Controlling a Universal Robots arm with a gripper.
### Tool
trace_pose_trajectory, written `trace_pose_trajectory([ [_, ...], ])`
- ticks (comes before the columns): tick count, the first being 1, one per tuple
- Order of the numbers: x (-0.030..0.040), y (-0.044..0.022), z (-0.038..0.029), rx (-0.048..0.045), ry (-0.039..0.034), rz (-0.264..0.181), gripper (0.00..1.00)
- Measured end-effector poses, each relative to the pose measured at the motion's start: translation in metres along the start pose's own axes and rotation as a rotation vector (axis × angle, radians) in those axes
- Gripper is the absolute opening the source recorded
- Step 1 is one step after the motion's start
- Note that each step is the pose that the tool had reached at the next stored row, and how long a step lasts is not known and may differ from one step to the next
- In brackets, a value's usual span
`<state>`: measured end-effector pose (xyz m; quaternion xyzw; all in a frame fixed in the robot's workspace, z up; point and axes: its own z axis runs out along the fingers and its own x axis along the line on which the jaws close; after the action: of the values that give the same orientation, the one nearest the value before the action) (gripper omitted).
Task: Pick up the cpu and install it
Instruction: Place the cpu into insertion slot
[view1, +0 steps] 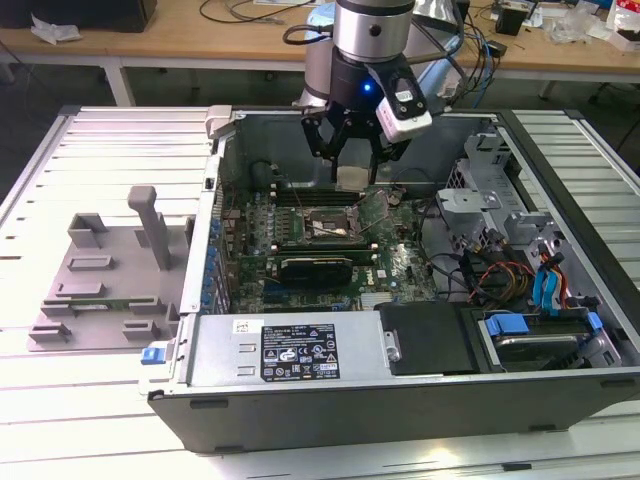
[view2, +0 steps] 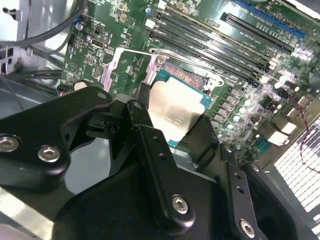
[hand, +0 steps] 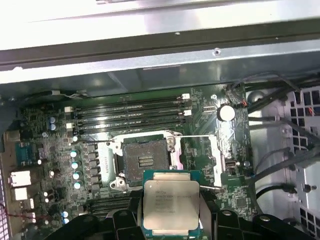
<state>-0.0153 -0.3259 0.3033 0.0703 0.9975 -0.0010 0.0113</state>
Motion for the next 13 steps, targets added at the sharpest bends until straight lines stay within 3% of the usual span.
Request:
trace_pose_trajectory([
  [6,0.0,0.0,0.0001,0.0031,0.0,0.108,0.55],
  [13,0.0,0.0,0.0002,0.0052,0.0001,0.202,0.55],
])
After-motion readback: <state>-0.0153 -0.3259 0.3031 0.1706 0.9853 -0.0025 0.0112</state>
